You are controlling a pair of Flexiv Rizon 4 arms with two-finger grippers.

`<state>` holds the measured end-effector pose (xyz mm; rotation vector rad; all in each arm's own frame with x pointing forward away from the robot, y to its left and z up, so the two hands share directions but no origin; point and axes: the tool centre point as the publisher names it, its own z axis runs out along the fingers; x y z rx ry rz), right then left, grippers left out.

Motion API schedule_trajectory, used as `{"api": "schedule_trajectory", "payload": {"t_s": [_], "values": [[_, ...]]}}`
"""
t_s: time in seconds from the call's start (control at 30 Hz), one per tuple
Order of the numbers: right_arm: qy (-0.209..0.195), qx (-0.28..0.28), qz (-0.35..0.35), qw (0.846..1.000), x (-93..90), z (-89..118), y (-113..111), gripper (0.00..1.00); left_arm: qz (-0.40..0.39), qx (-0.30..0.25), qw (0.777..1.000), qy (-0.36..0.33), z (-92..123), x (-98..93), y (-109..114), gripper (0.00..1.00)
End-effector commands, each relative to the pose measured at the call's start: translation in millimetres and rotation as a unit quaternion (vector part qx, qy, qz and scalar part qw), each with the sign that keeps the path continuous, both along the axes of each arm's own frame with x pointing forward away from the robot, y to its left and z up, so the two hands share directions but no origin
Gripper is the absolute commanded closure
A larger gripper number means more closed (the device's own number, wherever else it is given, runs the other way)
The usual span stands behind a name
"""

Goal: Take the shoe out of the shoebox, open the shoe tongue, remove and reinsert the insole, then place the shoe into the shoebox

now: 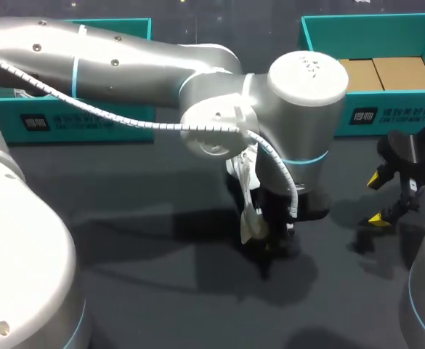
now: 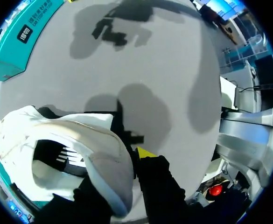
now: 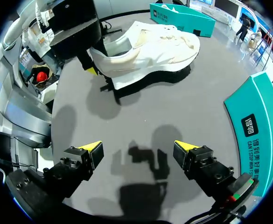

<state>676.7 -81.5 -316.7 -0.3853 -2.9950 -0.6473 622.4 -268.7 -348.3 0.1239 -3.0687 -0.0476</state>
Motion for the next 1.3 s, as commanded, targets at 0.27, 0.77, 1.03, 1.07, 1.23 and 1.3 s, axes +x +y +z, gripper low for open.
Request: {"api": "schedule_trajectory", "payload": {"t_s": [0.27, 0.77, 1.03, 1.07, 1.23, 1.3], "values": [[-0.002, -0.001, 0.0, 1.0, -2.0, 0, 0, 0.0, -0.026, -0.008, 1.0, -0.001, 79, 27.1, 34, 1.0], [-0.002, -0.001, 0.0, 1.0, -2.0, 0, 0, 0.0, -0.075, -0.028, 0.996, 0.046, 138, 79.1, 91, 1.0], [-0.002, -0.001, 0.0, 1.0, -2.0, 0, 0, 0.0, -0.096, -0.024, 0.993, 0.058, 167, 113.5, 129, 1.0], [-0.002, -0.001, 0.0, 1.0, -2.0, 0, 0, 0.0, -0.097, -0.025, 0.993, 0.06, 170, 117.8, 133, 1.0], [-0.002, -0.001, 0.0, 1.0, -2.0, 0, 0, 0.0, -0.099, -0.023, 0.992, 0.07, 190, 141.3, 156, 1.0], [-0.002, -0.001, 0.0, 1.0, -2.0, 0, 0, 0.0, -0.106, -0.028, 0.991, 0.076, 195, 145.8, 162, 1.0]]}}
